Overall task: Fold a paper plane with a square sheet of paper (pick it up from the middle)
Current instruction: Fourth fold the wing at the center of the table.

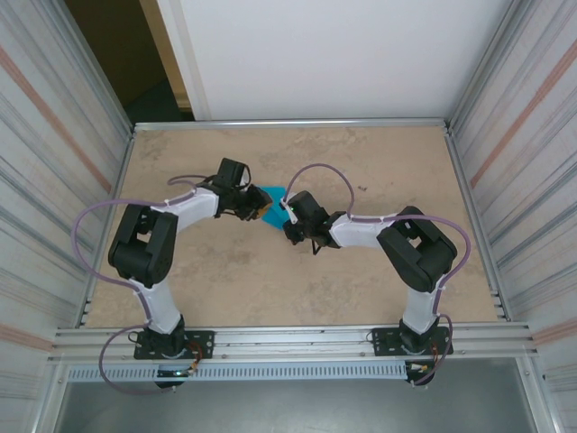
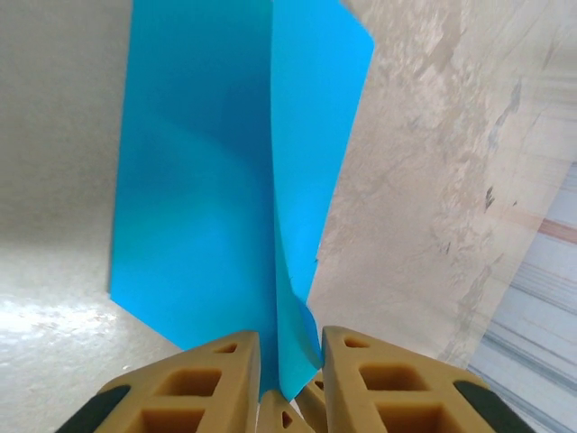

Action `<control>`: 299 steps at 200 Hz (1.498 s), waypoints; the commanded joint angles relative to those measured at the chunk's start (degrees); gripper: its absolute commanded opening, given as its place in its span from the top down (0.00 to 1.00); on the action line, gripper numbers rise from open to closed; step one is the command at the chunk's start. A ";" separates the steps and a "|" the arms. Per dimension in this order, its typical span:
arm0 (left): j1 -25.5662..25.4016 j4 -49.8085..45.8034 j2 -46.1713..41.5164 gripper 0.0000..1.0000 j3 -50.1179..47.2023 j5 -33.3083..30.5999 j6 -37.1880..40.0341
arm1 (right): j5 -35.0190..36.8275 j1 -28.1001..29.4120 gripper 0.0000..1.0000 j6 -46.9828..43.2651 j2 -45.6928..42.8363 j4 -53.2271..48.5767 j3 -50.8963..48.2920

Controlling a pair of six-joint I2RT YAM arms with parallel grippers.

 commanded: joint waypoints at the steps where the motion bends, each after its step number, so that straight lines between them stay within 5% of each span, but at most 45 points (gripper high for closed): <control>1: 2.13 -0.83 -3.89 0.72 -0.98 0.37 0.79 | 0.93 0.27 0.83 -1.09 0.47 0.28 0.20; 49: 4.60 1.82 -8.05 0.70 -9.02 -0.73 1.54 | -0.16 -0.25 0.83 -1.50 -1.02 0.19 0.00; 110: 1.01 9.69 0.21 0.78 -6.42 6.19 1.73 | -2.50 -1.50 0.87 -3.53 -1.77 -0.46 -0.92; 299: -0.24 -1.50 10.32 0.79 1.47 4.68 5.62 | 0.80 -0.60 0.67 -7.84 1.60 -3.76 3.84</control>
